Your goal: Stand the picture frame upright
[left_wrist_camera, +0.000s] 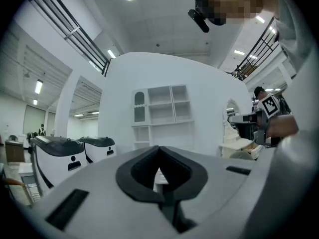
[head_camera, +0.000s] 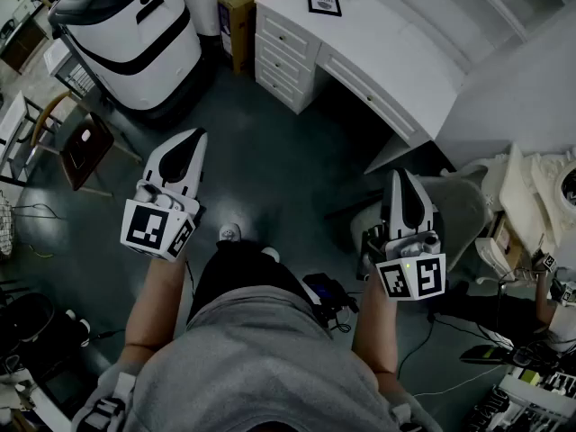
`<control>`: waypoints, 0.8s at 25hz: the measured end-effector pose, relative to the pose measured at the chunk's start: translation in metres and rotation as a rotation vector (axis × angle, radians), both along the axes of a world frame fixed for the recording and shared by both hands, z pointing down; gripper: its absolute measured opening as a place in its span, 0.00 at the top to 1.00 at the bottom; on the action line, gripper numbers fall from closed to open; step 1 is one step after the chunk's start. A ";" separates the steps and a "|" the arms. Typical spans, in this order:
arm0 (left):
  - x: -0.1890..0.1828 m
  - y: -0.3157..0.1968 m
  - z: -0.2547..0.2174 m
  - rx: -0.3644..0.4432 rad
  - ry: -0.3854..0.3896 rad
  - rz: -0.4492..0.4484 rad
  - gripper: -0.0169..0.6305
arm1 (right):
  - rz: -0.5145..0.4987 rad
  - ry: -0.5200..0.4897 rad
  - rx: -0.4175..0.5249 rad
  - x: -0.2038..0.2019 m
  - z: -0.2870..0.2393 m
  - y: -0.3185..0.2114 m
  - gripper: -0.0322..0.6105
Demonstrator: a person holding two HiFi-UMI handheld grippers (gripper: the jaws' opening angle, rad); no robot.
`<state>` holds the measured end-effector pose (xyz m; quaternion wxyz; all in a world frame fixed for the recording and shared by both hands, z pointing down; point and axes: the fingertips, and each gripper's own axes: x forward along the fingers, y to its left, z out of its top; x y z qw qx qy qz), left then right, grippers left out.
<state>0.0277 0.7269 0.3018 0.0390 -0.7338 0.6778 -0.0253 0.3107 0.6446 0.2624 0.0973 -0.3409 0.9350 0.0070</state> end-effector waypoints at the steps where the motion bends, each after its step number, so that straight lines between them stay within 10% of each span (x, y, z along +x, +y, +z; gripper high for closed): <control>1: 0.002 -0.002 0.000 -0.001 0.005 0.004 0.96 | 0.004 0.002 -0.002 0.002 0.001 -0.001 0.91; 20: 0.043 -0.038 0.001 -0.057 -0.020 0.084 0.96 | 0.084 0.029 -0.086 0.008 0.018 -0.022 0.91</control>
